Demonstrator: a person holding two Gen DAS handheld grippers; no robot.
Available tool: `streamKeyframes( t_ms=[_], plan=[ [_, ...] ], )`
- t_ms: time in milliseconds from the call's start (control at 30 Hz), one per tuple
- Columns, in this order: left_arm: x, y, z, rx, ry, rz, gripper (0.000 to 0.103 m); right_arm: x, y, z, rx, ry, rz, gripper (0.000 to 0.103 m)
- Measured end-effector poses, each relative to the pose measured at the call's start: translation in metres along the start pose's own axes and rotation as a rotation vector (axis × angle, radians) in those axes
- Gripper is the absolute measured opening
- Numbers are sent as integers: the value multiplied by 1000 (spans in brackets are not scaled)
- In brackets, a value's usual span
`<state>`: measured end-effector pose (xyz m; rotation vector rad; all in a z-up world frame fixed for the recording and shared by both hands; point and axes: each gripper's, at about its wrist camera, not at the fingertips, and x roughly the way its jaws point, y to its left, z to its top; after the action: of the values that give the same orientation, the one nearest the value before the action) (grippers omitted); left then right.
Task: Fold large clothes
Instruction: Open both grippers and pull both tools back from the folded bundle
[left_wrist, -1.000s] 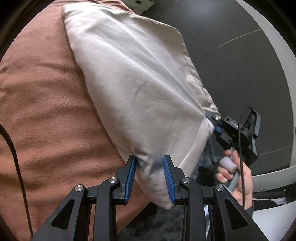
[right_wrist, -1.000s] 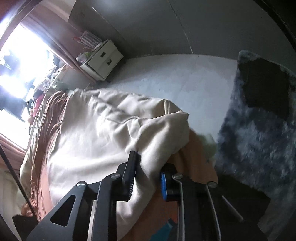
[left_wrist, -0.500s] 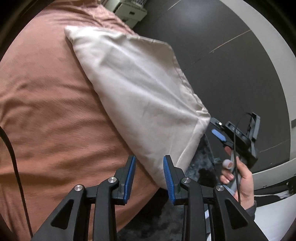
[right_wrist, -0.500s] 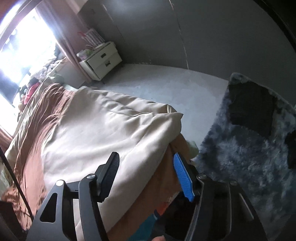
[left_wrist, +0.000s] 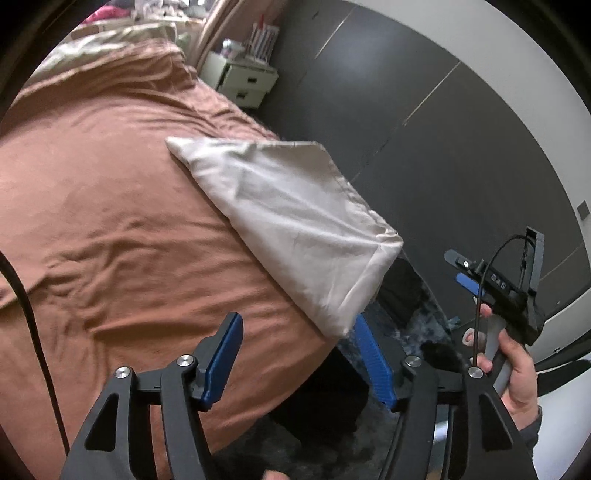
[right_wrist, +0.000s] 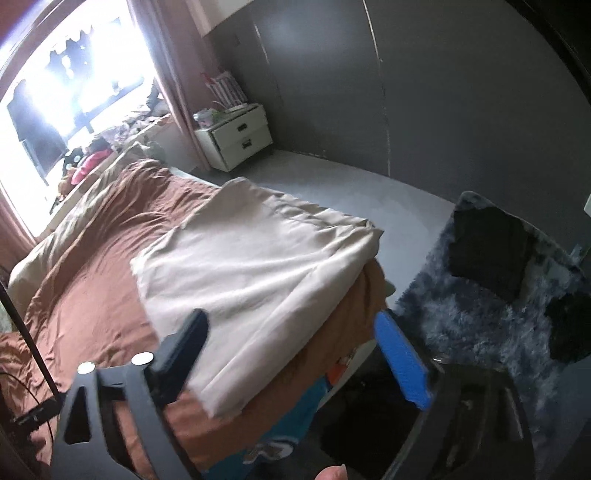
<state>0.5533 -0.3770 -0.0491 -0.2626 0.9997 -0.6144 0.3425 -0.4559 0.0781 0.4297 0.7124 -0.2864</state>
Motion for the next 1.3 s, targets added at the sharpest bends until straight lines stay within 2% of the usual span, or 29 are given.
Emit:
streamKeyframes(
  t_ms=[33,233,267,500,633,700,833,1167,1300],
  plan=[
    [-9,-1,-2,7,-11,5,69,-7,3,-5,-3,-7,8,103],
    [-75,-3,-24,53,-128,43,101,-46,16,-28,-52,-43,33,103],
    [-88,-3,-30,61,-147,44,103,-52,18,-32,-55,-45,42,103],
    [-156,-2,-57,85,-231,105,103,-89,26,-53,-80,-32,117,103],
    [-198,-3,-76,82,-305,221,103,-112,26,-63,-103,-60,114,103],
    [-214,-3,-85,72,-317,213,103,-123,27,-73,-109,-67,137,103],
    [-244,-9,-106,78,-363,257,103,-143,28,-87,-154,-112,150,103],
    [-287,-22,-149,74,-421,292,103,-175,16,-130,-214,-180,203,103],
    [-306,-28,-170,89,-455,316,103,-187,8,-149,-202,-193,241,103]
  ],
)
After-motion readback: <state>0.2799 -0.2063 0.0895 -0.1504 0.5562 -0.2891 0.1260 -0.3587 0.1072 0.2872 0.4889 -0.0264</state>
